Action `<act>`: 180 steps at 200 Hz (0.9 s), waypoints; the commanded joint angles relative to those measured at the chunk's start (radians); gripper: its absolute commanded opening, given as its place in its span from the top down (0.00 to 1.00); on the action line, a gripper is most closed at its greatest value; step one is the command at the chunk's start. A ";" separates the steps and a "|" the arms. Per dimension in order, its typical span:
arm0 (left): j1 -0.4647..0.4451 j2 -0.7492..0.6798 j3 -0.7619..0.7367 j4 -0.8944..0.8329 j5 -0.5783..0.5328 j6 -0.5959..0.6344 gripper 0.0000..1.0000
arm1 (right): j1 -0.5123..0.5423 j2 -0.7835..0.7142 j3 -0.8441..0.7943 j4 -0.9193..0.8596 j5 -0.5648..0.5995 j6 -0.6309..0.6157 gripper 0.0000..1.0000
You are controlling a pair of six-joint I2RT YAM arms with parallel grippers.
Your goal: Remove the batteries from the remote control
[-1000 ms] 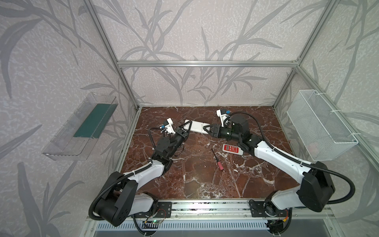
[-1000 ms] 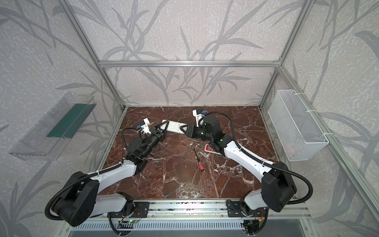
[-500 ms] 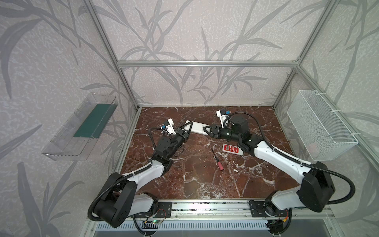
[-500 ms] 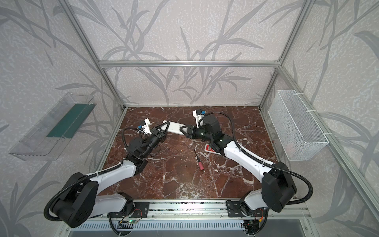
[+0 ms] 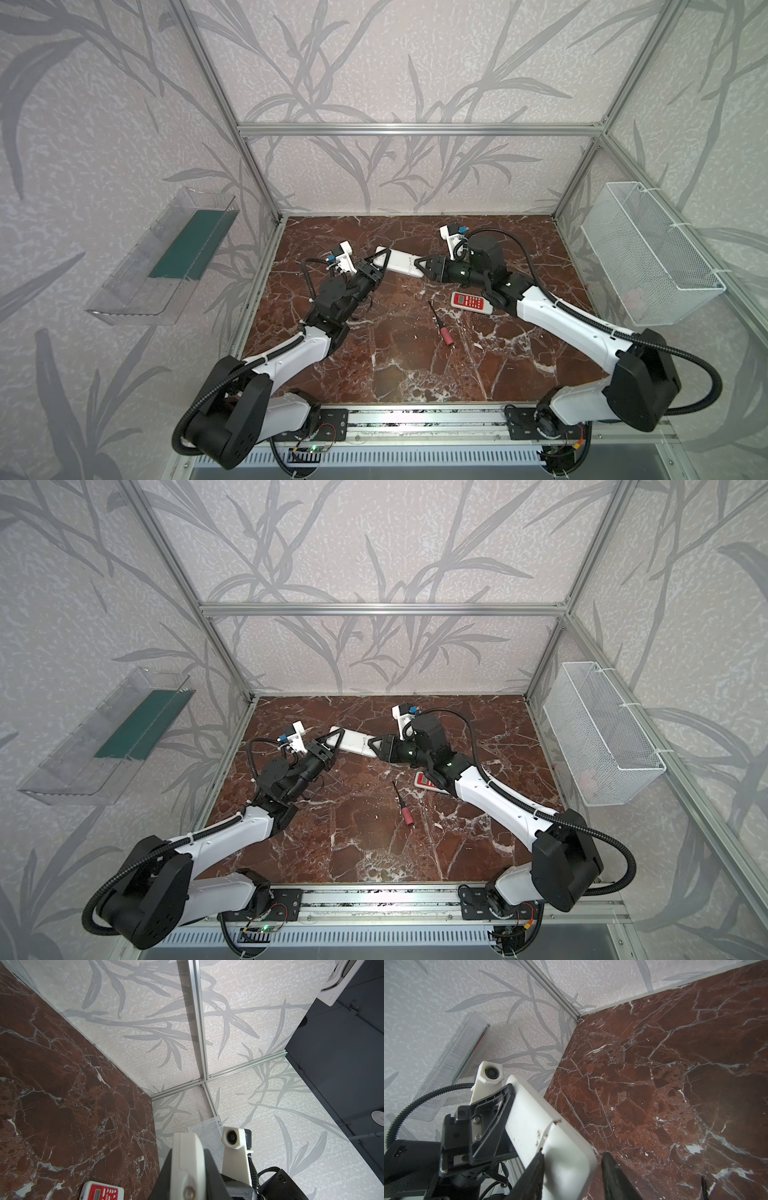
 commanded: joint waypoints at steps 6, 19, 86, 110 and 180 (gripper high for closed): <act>-0.003 -0.013 0.029 0.063 -0.002 -0.003 1.00 | 0.002 0.013 -0.010 0.051 -0.037 0.020 0.58; -0.003 -0.013 0.027 0.067 -0.005 -0.004 1.00 | 0.002 0.011 -0.014 0.048 -0.032 0.020 0.60; -0.003 -0.017 0.031 0.060 -0.022 0.002 1.00 | 0.004 -0.007 -0.031 0.027 -0.005 0.009 0.77; -0.003 -0.015 0.030 0.067 -0.030 -0.006 1.00 | 0.002 -0.007 -0.035 0.042 -0.014 0.015 0.81; -0.003 -0.004 0.036 0.095 -0.031 -0.024 1.00 | 0.002 0.012 -0.047 0.097 -0.061 0.038 0.92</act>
